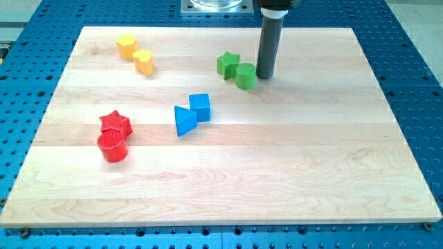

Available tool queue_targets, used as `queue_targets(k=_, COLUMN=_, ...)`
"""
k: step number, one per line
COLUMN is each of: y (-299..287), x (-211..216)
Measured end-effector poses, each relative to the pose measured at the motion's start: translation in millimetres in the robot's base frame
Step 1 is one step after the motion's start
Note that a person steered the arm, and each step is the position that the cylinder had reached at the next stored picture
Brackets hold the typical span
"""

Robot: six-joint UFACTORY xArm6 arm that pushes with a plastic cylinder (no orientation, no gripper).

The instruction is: Move the green blocks to the top right side of the blue blocks

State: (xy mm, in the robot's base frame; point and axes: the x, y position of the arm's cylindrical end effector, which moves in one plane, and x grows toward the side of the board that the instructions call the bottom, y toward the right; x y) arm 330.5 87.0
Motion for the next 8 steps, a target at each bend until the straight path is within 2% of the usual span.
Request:
queue_targets(k=1, y=-5, x=-4)
queue_targets(k=3, y=19, x=52)
queue_targets(k=5, y=-51, x=35)
queue_targets(k=8, y=-73, x=35)
